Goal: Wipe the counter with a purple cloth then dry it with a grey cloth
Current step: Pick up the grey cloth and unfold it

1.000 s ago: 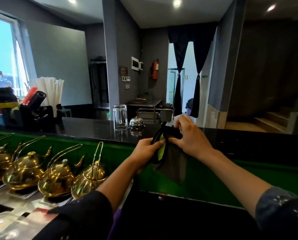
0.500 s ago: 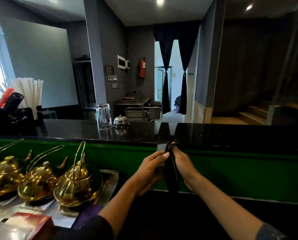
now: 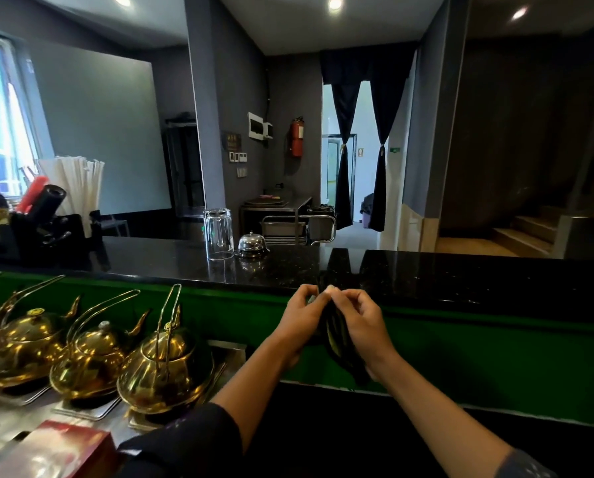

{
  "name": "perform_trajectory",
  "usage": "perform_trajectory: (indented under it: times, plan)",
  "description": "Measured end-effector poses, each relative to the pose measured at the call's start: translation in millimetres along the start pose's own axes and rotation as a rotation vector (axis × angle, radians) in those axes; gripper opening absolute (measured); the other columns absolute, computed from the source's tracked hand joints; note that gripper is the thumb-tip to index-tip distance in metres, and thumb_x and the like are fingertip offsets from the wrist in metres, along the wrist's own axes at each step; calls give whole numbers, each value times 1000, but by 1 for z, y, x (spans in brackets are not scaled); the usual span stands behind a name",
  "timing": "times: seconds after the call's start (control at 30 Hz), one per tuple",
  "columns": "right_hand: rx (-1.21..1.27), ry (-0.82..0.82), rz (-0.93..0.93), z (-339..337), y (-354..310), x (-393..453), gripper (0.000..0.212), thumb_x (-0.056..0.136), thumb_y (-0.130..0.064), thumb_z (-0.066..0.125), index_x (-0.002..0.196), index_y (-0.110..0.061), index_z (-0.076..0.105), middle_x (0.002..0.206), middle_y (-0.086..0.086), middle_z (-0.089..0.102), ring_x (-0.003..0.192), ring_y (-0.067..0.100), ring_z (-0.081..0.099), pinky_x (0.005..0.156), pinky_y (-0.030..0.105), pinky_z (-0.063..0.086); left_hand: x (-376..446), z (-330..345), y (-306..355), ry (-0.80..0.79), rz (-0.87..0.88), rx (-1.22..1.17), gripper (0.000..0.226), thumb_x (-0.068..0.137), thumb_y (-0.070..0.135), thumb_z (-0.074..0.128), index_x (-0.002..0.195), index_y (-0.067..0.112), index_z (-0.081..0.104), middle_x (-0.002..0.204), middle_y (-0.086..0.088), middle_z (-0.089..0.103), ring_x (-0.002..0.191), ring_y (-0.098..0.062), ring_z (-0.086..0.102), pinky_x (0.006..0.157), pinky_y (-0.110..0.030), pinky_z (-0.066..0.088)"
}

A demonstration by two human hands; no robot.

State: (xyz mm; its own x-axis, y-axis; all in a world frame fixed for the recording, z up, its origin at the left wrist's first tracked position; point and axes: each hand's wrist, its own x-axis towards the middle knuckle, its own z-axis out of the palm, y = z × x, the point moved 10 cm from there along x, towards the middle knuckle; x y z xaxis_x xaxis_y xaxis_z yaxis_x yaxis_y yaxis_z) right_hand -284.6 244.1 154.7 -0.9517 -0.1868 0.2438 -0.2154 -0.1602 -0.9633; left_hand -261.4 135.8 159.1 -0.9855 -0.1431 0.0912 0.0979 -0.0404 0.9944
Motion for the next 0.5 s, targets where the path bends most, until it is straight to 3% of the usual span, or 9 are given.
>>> perform_trajectory:
  times: [0.1,0.23,0.4,0.5]
  plan:
    - [42,-39,7,8,-15,15,45,81,-46,66,108,-10,65,104,11,72,99,22,69,90,41,55,9,1,18,-76,82,11,16,93,23,56,101,9,54,95,-11,65,81,-17,67,66,-26,55]
    - [3,-60,14,19,-38,38,29,91,-34,61,102,-10,70,99,12,73,96,23,70,87,38,56,29,-4,43,-111,171,98,19,87,16,65,99,6,54,105,-26,61,94,-30,64,85,-38,56]
    - [51,33,105,19,-50,75,29,98,-28,53,97,-6,72,93,17,73,87,26,71,72,36,59,52,-14,64,-142,167,-16,18,84,16,70,92,8,56,95,-14,66,87,-24,67,74,-36,59]
    - [-53,79,122,15,-52,103,31,98,-29,53,90,-6,71,91,18,72,86,31,69,80,42,58,70,-26,68,-119,140,-120,13,86,19,67,78,14,57,84,-8,68,74,-17,66,65,-30,56]
